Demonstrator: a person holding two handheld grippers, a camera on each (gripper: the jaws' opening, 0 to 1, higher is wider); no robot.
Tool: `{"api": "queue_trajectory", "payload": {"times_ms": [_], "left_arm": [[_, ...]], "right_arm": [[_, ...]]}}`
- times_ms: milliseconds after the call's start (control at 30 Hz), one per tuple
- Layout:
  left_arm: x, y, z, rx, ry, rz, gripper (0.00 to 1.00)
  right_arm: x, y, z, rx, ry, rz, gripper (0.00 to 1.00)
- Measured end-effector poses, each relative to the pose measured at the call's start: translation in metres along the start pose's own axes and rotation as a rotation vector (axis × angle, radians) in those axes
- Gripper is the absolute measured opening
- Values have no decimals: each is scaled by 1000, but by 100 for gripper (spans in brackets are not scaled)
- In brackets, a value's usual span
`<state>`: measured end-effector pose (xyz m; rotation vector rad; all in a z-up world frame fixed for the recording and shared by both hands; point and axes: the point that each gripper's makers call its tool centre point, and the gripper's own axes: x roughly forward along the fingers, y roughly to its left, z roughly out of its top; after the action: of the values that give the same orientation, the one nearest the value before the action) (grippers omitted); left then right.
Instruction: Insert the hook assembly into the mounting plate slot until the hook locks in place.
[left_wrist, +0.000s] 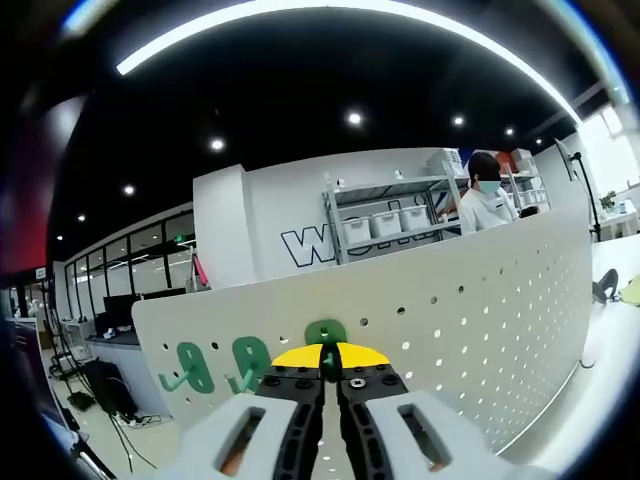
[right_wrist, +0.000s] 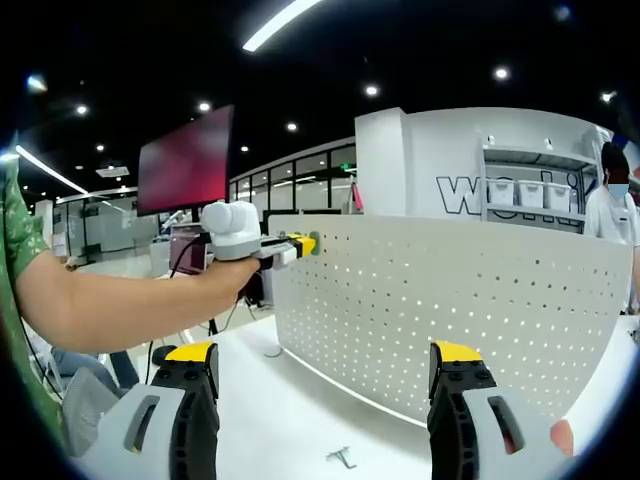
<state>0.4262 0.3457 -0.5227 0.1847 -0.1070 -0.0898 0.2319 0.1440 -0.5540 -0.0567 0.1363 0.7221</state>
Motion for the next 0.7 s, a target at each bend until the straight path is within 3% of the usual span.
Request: {"api": "queue_trajectory", "payload": {"times_ms": [700], "left_arm": [[4,0,-2,39,-9,13,3]], "right_arm": [[-1,-2,-1,4,-1,-7,88]]}}
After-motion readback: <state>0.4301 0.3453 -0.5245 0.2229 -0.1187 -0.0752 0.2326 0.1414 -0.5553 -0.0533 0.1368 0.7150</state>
